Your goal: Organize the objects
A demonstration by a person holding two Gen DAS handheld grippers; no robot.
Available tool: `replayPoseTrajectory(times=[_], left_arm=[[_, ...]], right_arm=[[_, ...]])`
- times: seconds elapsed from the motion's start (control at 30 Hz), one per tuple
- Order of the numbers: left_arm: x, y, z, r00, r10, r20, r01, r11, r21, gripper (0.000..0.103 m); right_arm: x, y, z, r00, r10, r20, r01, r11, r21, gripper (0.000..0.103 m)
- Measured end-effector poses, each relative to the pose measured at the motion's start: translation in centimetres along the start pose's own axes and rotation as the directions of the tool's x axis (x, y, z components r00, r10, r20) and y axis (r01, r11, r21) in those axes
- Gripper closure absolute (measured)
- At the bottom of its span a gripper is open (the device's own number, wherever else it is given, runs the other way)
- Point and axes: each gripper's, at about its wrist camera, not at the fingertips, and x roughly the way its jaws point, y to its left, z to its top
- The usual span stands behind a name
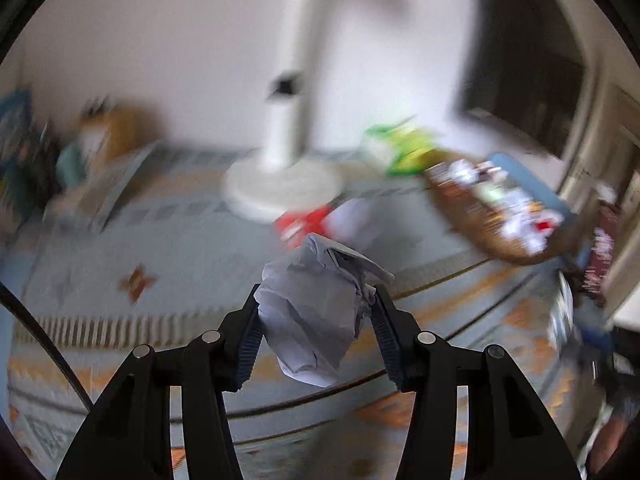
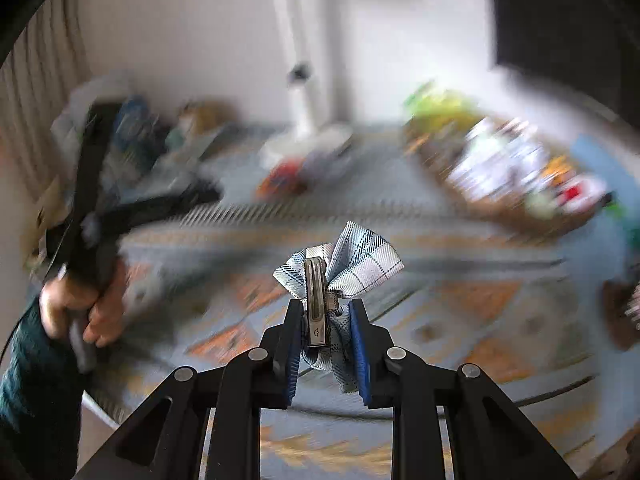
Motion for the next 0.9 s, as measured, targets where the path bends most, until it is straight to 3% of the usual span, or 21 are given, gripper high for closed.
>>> replayPoseTrajectory(times=[0.1, 0.23, 0.33, 0.4, 0.43, 0.5, 0.57, 0.6, 0.63, 0.67, 0.73, 0.8, 0.9], left_arm=[[-1.4, -4.8, 3.6, 0.994, -0.089, 0.057, 0.084, 0.993, 0.083, 0.054], [-0.6, -10.1, 8.2, 0.969, -0.234, 0.075, 0.224, 0.966, 0.126, 0.054], [1.2, -13.7, 10.8, 0.956, -0.28, 0.086, 0.265, 0.952, 0.155, 0.054], [2.9, -15.3, 11.5, 0.954, -0.287, 0.081, 0.272, 0.948, 0.163, 0.054], [4.0, -15.9, 11.7, 0.953, -0.294, 0.071, 0.28, 0.948, 0.153, 0.055], [6.2, -17.0, 11.8, 0.948, -0.312, 0.057, 0.303, 0.943, 0.138, 0.054], [7.6, -17.3, 11.9, 0.943, -0.327, 0.068, 0.317, 0.94, 0.122, 0.041], [8.5, -17.3, 12.1, 0.939, -0.337, 0.069, 0.33, 0.939, 0.101, 0.019], [9.0, -17.2, 12.0, 0.94, -0.332, 0.073, 0.326, 0.942, 0.084, 0.007], [9.4, -17.2, 12.1, 0.943, -0.324, 0.079, 0.319, 0.945, 0.069, 0.007], [10.1, -17.0, 11.9, 0.941, -0.332, 0.064, 0.329, 0.943, 0.046, 0.007], [10.0, -16.2, 11.5, 0.938, -0.343, 0.052, 0.342, 0.94, 0.02, 0.007], [8.8, -14.6, 11.0, 0.945, -0.32, 0.061, 0.321, 0.947, 0.0, 0.007]], right_arm=[[-2.9, -4.1, 3.1, 0.99, -0.093, 0.104, 0.086, 0.994, 0.072, 0.081], [-6.0, -10.4, 7.8, 0.941, -0.257, 0.22, 0.206, 0.951, 0.23, 0.081], [-6.8, -14.7, 10.8, 0.92, -0.294, 0.26, 0.196, 0.918, 0.345, 0.08], [-5.6, -17.1, 12.1, 0.936, -0.254, 0.242, 0.145, 0.908, 0.393, 0.079], [-4.1, -18.3, 12.7, 0.949, -0.243, 0.201, 0.143, 0.899, 0.414, 0.08], [-1.8, -20.0, 13.5, 0.952, -0.268, 0.147, 0.181, 0.883, 0.434, 0.08], [-0.3, -21.1, 14.3, 0.941, -0.309, 0.141, 0.218, 0.869, 0.445, 0.079], [0.1, -21.7, 14.6, 0.939, -0.314, 0.138, 0.225, 0.867, 0.446, 0.076], [0.7, -22.2, 15.0, 0.943, -0.306, 0.129, 0.221, 0.869, 0.442, 0.07], [1.1, -22.6, 15.2, 0.949, -0.293, 0.116, 0.215, 0.871, 0.442, 0.061], [1.4, -23.1, 15.0, 0.949, -0.3, 0.099, 0.225, 0.862, 0.454, 0.055], [1.4, -23.1, 14.2, 0.947, -0.307, 0.094, 0.233, 0.858, 0.457, 0.055], [1.6, -22.5, 13.3, 0.963, -0.259, 0.076, 0.199, 0.872, 0.447, 0.055]])
